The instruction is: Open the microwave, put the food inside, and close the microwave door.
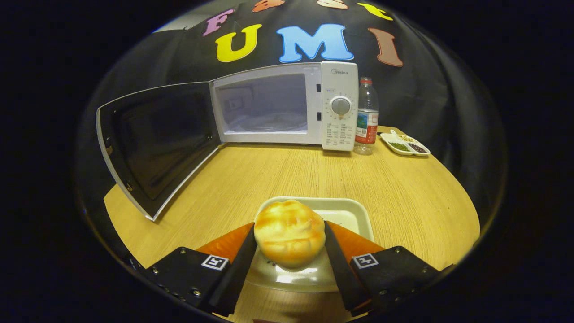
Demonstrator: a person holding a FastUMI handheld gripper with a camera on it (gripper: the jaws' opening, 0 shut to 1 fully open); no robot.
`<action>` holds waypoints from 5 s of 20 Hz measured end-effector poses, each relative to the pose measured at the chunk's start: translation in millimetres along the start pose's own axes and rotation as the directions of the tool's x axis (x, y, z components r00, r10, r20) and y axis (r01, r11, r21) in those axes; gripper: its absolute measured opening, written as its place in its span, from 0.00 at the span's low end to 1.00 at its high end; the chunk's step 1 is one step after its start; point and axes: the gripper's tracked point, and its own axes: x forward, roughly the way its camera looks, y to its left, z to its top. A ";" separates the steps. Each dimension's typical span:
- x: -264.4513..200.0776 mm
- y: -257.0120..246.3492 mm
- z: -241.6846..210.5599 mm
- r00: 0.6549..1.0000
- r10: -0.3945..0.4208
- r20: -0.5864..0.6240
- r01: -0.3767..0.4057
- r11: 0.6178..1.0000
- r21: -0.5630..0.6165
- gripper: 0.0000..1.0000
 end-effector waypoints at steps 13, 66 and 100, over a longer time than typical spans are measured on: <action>33.4 81.4 134.4 0.967 0.037 0.251 -0.028 0.999 -0.040 0.85; 272.3 92.1 236.0 0.918 -0.067 0.391 -0.137 0.871 0.472 0.97; -127.0 330.5 152.1 0.616 0.639 0.462 -0.490 0.769 -0.410 0.97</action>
